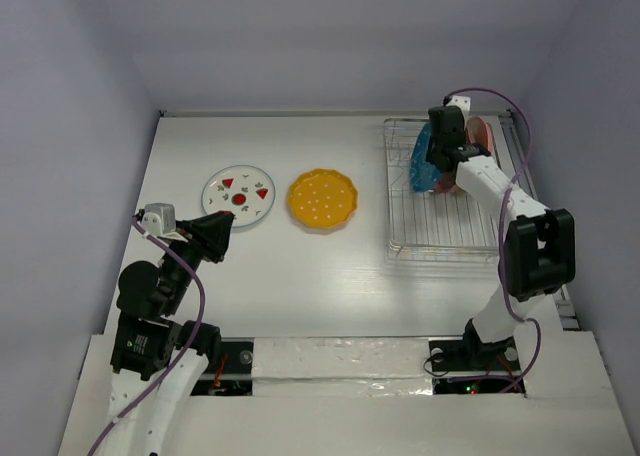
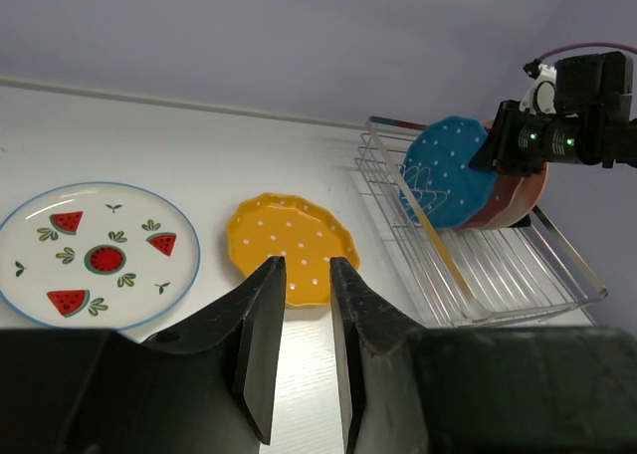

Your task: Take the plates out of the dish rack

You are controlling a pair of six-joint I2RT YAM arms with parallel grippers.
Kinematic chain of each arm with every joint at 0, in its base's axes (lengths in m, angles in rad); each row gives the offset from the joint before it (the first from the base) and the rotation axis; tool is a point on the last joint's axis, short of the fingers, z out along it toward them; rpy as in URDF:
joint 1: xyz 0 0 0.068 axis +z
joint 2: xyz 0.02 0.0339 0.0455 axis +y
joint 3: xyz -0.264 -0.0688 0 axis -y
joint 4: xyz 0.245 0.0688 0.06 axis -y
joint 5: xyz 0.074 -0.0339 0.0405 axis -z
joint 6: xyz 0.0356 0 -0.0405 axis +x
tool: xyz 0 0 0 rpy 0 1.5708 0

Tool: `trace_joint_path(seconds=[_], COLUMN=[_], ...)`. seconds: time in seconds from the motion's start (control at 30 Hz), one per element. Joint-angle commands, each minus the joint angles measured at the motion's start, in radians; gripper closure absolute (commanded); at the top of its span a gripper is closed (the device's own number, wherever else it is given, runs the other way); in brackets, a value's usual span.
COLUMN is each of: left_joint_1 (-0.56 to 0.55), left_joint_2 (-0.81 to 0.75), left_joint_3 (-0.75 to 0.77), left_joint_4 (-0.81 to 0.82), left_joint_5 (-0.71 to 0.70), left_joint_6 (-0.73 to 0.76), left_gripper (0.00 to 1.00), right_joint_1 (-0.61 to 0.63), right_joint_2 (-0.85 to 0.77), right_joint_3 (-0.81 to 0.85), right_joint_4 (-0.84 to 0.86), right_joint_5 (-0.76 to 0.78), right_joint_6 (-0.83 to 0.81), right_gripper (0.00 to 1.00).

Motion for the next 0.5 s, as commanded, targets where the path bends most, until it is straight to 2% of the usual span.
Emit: trace_joint_path(seconds=[0.0,0.27,0.47], left_joint_1=[0.004,0.004,0.004], left_joint_2=[-0.003,-0.001,-0.003], left_joint_3=[-0.007,-0.007,-0.007], left_joint_4=[0.039,0.039,0.038], left_joint_5=[0.012,0.012,0.011], left_joint_6=[0.003,0.003,0.003], left_gripper=[0.78,0.77,0.77], right_joint_1=[-0.006,0.003,0.032], right_joint_2=[-0.122,-0.307,-0.427], right_joint_3=[0.044,0.048,0.036], right_joint_4=[0.062,0.058,0.071], right_joint_5=[0.074,0.042,-0.095], right_joint_6=[-0.028,-0.035,0.028], right_gripper=[0.99,1.00,1.00])
